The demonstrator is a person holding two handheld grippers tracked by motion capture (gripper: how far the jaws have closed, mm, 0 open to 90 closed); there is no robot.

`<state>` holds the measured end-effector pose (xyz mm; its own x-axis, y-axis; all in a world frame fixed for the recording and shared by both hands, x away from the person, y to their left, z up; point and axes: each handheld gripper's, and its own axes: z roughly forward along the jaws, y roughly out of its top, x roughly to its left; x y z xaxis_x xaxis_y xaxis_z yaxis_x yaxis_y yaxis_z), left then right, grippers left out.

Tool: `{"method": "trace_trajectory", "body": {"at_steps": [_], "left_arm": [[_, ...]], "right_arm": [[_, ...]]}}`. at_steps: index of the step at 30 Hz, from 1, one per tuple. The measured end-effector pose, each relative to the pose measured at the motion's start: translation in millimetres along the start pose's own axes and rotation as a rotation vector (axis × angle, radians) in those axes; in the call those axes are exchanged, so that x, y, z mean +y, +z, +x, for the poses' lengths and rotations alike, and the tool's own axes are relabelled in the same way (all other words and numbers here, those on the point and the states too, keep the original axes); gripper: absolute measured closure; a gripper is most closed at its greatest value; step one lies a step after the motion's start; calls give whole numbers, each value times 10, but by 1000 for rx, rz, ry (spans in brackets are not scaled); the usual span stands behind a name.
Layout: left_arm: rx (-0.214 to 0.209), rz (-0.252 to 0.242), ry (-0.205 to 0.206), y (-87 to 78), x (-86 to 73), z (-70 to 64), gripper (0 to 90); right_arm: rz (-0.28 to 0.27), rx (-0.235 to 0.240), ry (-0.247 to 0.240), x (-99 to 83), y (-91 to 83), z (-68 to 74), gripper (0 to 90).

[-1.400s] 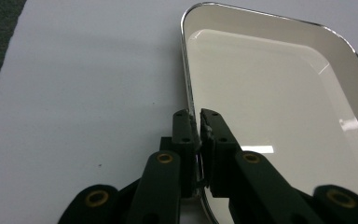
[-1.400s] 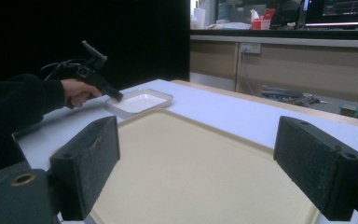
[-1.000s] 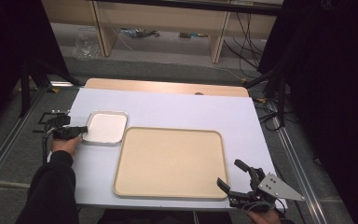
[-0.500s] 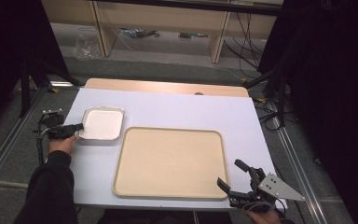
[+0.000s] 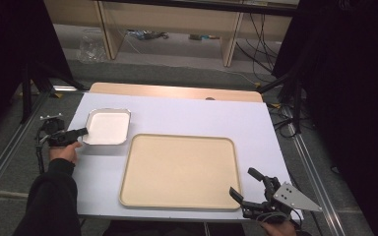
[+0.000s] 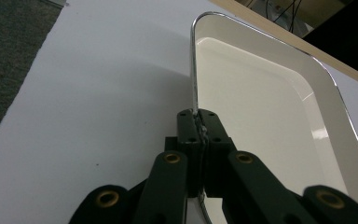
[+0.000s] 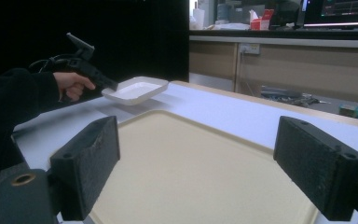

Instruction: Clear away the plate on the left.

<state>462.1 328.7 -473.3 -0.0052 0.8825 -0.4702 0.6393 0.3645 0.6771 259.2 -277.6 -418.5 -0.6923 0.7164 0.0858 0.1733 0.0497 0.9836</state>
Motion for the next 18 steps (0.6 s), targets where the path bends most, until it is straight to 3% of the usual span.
{"method": "trace_trajectory", "body": {"at_steps": [2,3,4,9,10,11,15,18], "left_arm": [[-9,-4,-6,-22,4,-8,886],[-15,-7,-7,-34,4,-16,886],[-14,-7,-3,-47,5,-29,886],[-36,-16,14,-104,-2,-99,886],[-51,-17,35,-143,-8,-156,886],[-51,-17,35,-143,-8,-156,886],[-90,-13,54,-195,-53,-303,886],[-139,0,79,-215,-119,-496,886]], "right_arm": [[0,2,0,-1,-1,1,152],[-8,-12,-32,3,-3,-22,152],[-7,0,1,-2,5,-4,152],[-8,3,3,-1,6,-2,152],[-10,-12,-28,5,0,-22,152],[-17,4,-16,2,7,-20,152],[-5,-6,-22,7,-3,-20,152],[-5,-5,-24,8,-4,-23,152]]}}
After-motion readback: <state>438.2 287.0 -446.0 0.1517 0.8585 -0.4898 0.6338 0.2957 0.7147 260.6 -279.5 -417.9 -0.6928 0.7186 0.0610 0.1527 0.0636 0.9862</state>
